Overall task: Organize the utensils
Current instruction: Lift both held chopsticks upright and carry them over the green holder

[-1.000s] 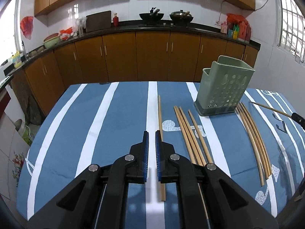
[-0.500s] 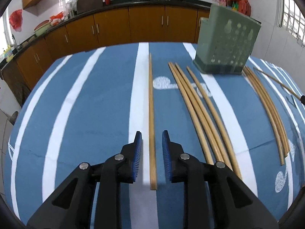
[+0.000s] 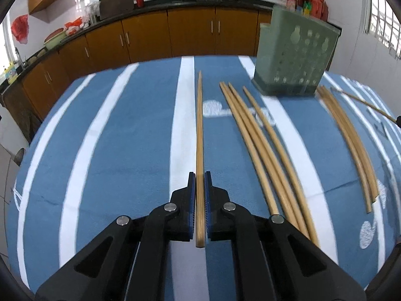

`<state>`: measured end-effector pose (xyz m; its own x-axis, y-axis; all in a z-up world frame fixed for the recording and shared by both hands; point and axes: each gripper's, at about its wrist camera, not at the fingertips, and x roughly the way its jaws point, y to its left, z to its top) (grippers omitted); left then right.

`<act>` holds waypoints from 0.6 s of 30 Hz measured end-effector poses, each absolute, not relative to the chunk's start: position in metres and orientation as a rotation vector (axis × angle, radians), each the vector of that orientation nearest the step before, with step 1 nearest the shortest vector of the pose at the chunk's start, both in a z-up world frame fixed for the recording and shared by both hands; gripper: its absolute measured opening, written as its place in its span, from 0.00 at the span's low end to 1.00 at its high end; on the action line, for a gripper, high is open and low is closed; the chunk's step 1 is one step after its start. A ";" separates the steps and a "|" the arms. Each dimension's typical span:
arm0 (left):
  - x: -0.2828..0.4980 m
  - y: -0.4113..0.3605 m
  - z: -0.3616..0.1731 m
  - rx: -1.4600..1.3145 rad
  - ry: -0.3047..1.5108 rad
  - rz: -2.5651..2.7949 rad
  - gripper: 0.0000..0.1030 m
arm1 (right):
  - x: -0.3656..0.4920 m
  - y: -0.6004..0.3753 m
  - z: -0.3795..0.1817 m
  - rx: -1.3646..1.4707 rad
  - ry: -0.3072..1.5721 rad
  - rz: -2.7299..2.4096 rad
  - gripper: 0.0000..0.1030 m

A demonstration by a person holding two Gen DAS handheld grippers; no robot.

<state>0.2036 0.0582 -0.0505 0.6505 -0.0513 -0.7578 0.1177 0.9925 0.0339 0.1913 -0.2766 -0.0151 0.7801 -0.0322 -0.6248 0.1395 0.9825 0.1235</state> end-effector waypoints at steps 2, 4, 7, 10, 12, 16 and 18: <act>0.201 0.061 -0.037 0.075 0.824 -0.097 0.07 | 0.190 -0.279 -0.007 0.164 0.646 -0.096 0.08; 0.196 0.064 -0.019 0.067 0.779 -0.102 0.07 | 0.188 -0.280 0.000 0.161 0.621 -0.098 0.08; 0.192 0.067 0.003 0.057 0.722 -0.104 0.07 | 0.187 -0.282 0.010 0.157 0.589 -0.100 0.08; 0.187 0.071 0.030 0.028 0.644 -0.105 0.07 | 0.186 -0.284 0.021 0.155 0.552 -0.102 0.08; 0.186 0.072 0.041 0.012 0.609 -0.103 0.07 | 0.186 -0.286 0.031 0.155 0.521 -0.104 0.08; 0.187 0.076 0.063 -0.018 0.544 -0.091 0.07 | 0.185 -0.289 0.045 0.158 0.476 -0.107 0.08; 0.189 0.077 0.069 -0.026 0.527 -0.083 0.07 | 0.186 -0.289 0.050 0.155 0.462 -0.106 0.08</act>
<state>0.1889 0.0769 0.0693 0.8611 -0.0861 -0.5011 0.0729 0.9963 -0.0459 0.1857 -0.2891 0.0501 0.8900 -0.0663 -0.4510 0.1366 0.9827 0.1252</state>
